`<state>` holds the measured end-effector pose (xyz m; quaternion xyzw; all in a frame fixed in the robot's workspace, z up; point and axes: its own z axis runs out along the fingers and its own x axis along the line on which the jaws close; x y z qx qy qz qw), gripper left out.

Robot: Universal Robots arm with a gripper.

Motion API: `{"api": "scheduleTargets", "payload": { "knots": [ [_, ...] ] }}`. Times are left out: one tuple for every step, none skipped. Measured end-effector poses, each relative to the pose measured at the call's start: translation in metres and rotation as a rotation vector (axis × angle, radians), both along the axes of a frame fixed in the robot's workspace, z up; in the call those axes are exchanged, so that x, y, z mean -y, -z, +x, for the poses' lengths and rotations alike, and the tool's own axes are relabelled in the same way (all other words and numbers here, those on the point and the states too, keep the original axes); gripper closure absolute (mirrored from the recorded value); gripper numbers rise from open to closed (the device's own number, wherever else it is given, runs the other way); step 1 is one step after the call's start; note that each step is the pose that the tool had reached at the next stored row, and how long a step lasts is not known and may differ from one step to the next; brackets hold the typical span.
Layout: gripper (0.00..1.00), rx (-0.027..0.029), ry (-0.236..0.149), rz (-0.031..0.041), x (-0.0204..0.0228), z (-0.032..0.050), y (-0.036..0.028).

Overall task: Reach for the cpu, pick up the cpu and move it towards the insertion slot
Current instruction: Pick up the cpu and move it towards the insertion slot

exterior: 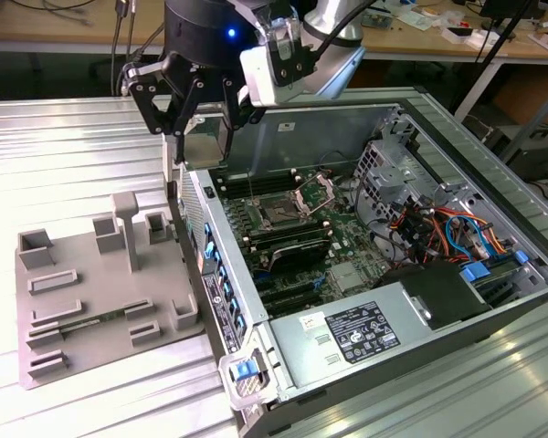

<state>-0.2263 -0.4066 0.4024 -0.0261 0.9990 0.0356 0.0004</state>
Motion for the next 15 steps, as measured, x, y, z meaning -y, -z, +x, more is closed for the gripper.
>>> {"api": "scheduleTargets", "payload": {
  "knots": [
    [0.46, -0.0001, 0.000, -0.0001, 0.0000, 0.0009, 0.0000],
    [0.46, 0.0000, 0.000, 0.0000, 0.0000, 0.0022, 0.0002],
    [0.46, 0.0001, 0.000, 0.0001, 0.0000, 0.0030, 0.0002],
    [0.46, 0.0000, 0.000, 0.0000, 0.0000, 0.0036, 0.0003],
    [0.46, 0.0000, 0.000, 0.0000, 0.0000, 0.0042, 0.0003],
    [0.46, 0.0000, 0.000, -0.0001, 0.0000, 0.0049, 0.0003],
    [0.46, 0.0000, 0.000, -0.0001, 0.0000, 0.0055, 0.0004],
    [0.46, -0.0001, 0.000, -0.0001, 0.0000, 0.0060, 0.0004],
    [0.46, 0.0000, 0.000, 0.0000, 0.0000, 0.0067, 0.0005],
    [0.46, 0.0000, 0.000, 0.0000, 0.0000, 0.0073, 0.0005],
    [0.46, 0.0000, 0.000, 0.0000, 0.0000, 0.0080, 0.0005],
    [0.46, 0.0000, 0.000, -0.0001, 0.0000, 0.0086, 0.0005],
    [0.46, 0.0000, 0.000, 0.0000, 0.0000, 0.0095, 0.0006],
    [0.46, 0.0000, 0.000, 0.0000, 0.0000, 0.0101, 0.0006],
    [0.46, 0.0000, 0.000, 0.0000, 0.0000, 0.0108, 0.0007]
  ]
}}
